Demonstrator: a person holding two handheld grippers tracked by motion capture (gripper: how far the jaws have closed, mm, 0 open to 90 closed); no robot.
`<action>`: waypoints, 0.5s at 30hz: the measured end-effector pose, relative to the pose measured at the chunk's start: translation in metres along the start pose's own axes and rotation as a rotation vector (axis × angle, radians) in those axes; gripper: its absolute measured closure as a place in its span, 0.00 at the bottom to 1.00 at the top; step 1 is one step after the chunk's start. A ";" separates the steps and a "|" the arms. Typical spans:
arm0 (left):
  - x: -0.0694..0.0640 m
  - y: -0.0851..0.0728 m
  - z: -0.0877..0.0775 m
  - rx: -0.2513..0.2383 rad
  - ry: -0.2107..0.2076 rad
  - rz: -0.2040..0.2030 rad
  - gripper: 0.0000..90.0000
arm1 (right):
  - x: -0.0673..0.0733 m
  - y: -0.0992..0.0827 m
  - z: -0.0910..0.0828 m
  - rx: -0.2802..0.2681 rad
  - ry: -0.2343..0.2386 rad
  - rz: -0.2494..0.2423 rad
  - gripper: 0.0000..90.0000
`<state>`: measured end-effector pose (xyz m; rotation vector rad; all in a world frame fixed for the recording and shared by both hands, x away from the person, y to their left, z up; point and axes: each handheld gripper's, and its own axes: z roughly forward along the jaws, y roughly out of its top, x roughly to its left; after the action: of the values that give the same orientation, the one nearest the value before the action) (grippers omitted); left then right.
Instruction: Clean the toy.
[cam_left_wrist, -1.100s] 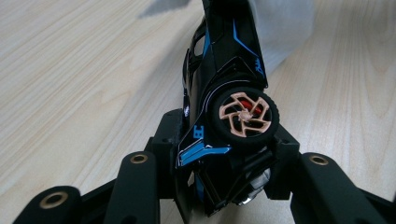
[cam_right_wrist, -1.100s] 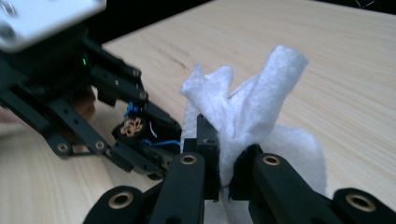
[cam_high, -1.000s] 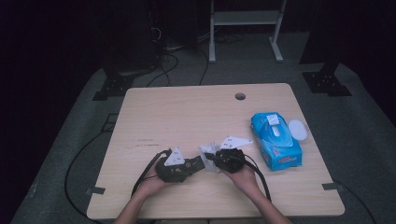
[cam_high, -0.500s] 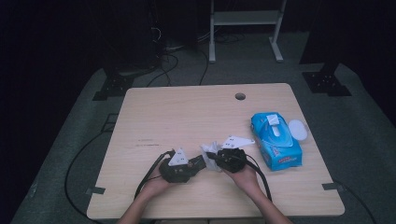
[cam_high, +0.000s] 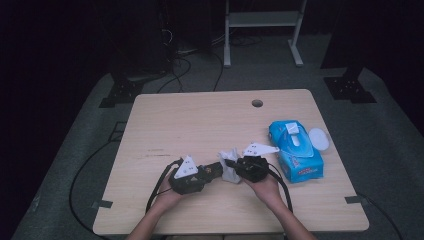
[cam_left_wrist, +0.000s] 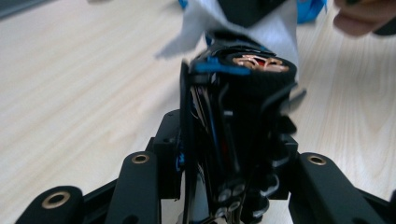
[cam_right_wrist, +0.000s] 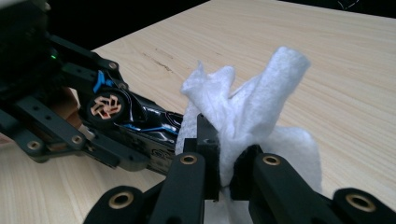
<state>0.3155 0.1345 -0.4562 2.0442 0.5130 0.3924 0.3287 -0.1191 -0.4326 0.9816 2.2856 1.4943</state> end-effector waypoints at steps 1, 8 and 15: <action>0.000 0.001 -0.002 -0.001 0.004 0.007 0.65 | 0.000 0.000 0.000 -0.001 0.001 -0.001 0.95; 0.000 0.007 -0.014 -0.023 0.020 0.036 0.64 | 0.004 0.001 0.001 0.005 0.012 -0.006 0.95; -0.002 0.017 -0.023 -0.108 0.011 0.022 0.64 | 0.008 -0.004 0.009 0.044 0.043 0.001 0.95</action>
<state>0.3063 0.1424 -0.4308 1.9461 0.4667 0.4357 0.3259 -0.1082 -0.4385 0.9719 2.3581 1.4854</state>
